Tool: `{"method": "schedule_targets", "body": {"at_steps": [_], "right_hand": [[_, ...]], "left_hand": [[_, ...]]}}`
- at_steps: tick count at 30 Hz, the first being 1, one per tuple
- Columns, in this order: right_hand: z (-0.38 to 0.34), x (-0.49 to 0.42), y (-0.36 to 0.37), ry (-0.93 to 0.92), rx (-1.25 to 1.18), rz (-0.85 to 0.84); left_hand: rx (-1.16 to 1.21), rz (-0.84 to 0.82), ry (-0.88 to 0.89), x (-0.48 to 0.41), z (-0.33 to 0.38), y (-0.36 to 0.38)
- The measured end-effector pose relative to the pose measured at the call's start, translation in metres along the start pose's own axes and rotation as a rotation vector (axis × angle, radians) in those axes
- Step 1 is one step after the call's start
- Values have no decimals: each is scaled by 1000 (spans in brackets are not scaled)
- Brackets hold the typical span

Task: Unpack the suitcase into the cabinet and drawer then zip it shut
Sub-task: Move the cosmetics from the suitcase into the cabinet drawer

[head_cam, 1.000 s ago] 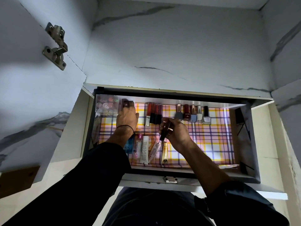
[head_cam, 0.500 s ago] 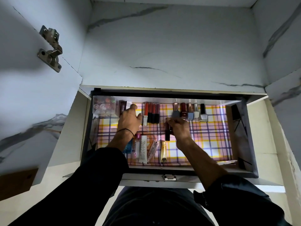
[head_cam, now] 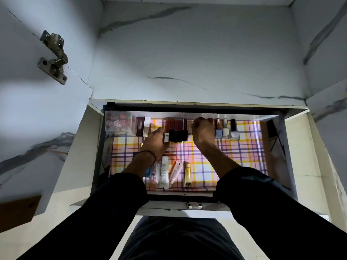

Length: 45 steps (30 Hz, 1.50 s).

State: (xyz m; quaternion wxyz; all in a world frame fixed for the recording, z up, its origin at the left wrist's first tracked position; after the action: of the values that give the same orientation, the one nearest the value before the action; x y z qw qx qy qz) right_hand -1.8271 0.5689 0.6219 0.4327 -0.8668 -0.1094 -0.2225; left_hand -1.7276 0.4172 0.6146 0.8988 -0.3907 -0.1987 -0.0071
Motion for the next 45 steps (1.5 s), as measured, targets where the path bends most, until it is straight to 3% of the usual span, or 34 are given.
{"method": "schedule_targets", "body": {"at_steps": [11,23,30,38,41,45], "right_hand": [[26,24,23,-42,-138,-190],[26,32,17,-4,-188,-247],[43,62,11,39,-247,-221],[31,99,52,-94,-4,-398],[19,107,66,-222,165,-412],[3,112,78,-240,382,-379]], "left_hand": [[-43,11,-64,-8,-2,8],[-14,31,-31,-6,0,4],[114,164,-14,25,-23,-20],[-22,90,8,68,-67,-29],[-69,60,-34,74,-72,-29],[12,37,-52,78,-80,-27]]}}
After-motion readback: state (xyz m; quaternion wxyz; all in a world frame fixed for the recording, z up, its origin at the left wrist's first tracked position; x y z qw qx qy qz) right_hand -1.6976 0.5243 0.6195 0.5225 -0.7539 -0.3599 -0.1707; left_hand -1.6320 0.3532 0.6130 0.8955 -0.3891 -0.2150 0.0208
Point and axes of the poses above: each hand's wrist, its own x-axis away from the middle knuckle, its own y-axis out of the palm, z = x × y, the point moved 3 cm from there along -x, towards the middle knuckle, and after that the axes turned 14 degrees about y, right-handed, at the moved point
